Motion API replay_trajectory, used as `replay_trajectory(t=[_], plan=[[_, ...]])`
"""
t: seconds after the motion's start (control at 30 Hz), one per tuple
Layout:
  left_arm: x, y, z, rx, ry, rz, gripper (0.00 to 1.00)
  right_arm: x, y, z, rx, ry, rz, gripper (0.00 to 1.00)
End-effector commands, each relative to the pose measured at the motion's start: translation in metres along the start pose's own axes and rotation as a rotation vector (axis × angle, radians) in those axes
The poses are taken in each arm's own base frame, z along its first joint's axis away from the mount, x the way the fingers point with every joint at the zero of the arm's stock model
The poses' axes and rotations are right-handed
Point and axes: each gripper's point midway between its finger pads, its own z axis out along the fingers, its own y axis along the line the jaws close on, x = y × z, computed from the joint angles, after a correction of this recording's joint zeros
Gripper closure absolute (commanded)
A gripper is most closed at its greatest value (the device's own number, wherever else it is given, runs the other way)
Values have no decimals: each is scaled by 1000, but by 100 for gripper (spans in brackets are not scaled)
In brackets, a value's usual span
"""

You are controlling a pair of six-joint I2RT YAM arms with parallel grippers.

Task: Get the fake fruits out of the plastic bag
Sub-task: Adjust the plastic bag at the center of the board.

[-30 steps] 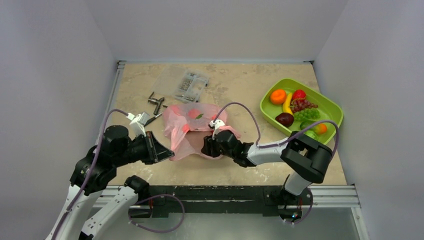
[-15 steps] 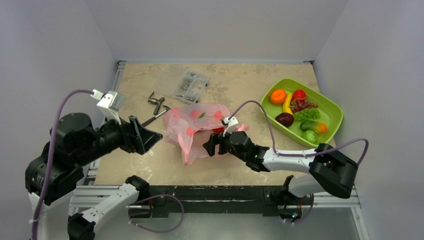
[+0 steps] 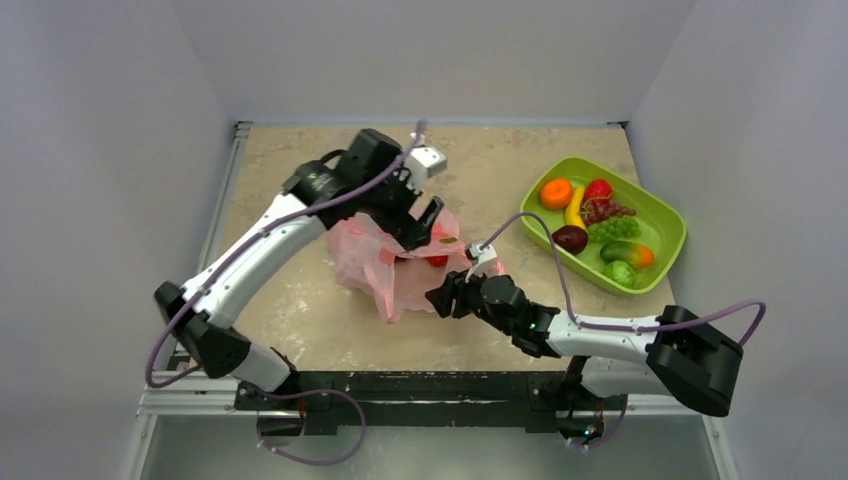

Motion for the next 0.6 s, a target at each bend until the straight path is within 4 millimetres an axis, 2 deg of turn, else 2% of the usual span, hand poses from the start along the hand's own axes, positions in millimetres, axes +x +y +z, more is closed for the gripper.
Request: replay_trajectory(t=[0.0, 0.17, 0.23, 0.3, 0.37, 0.47, 0.5, 0.57], plan=[[5, -4, 44, -8, 59, 254, 0, -15, 13, -6, -63, -66, 55, 54], [34, -3, 83, -40, 128, 332, 0, -11, 11, -9, -67, -65, 63, 58], [44, 3, 93, -78, 159, 337, 1, -10, 11, -10, -69, -64, 65, 58], [53, 16, 101, -140, 200, 348, 5, -9, 10, -10, -70, -64, 65, 58], [57, 24, 106, -188, 221, 362, 13, -9, 10, -10, -70, -63, 65, 58], [56, 41, 110, -287, 233, 365, 40, -6, 9, -6, -63, -54, 62, 59], [54, 47, 110, -331, 236, 353, 61, -5, 8, -3, -59, -52, 62, 59], [47, 59, 104, -423, 228, 323, 89, 2, 8, 1, -60, -32, 63, 59]])
